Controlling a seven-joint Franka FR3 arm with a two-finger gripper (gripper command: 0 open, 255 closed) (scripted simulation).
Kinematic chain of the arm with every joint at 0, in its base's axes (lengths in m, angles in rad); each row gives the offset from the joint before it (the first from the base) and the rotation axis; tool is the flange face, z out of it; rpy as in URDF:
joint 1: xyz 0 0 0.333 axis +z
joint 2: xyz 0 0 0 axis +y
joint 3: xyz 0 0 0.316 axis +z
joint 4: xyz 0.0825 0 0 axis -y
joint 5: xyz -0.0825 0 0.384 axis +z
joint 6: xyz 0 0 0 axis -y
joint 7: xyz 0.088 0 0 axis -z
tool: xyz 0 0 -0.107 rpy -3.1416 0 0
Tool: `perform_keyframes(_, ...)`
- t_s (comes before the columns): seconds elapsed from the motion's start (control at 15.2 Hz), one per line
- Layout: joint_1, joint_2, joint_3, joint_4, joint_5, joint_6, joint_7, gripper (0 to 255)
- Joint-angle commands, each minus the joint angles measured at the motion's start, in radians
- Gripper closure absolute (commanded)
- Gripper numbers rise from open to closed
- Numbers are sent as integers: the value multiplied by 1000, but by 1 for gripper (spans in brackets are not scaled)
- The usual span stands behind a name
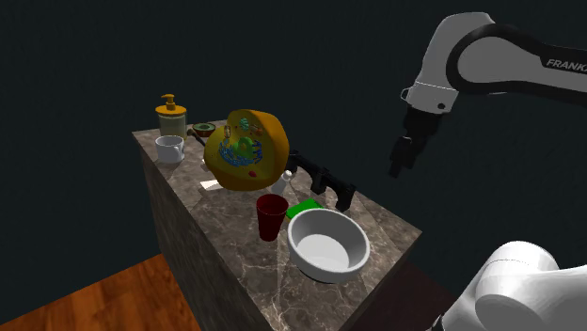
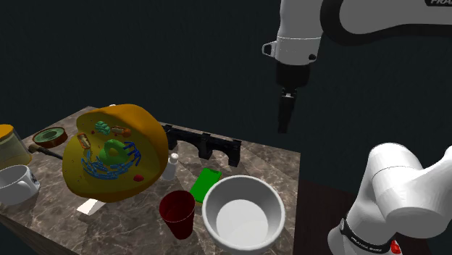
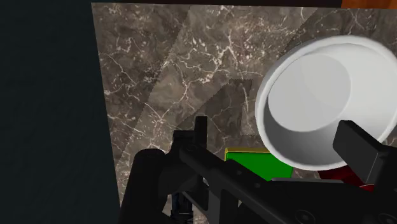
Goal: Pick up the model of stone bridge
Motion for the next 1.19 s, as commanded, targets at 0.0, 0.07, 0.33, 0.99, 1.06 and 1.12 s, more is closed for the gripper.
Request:
perform_keyframes(0.0,0,0,0,0,0,0,0,0)
perform_keyframes(0.07,0,33,-3,4,-3,30,-3,0)
perform_keyframes(0.33,-1,170,-13,35,-12,141,-16,0)
perform_keyframes(0.99,-3,539,-38,207,-18,350,-48,0)
perform_keyframes(1.06,-3,577,-40,231,-17,364,-51,0)
perform_keyframes(1.12,-3,615,-42,257,-17,378,-54,0)
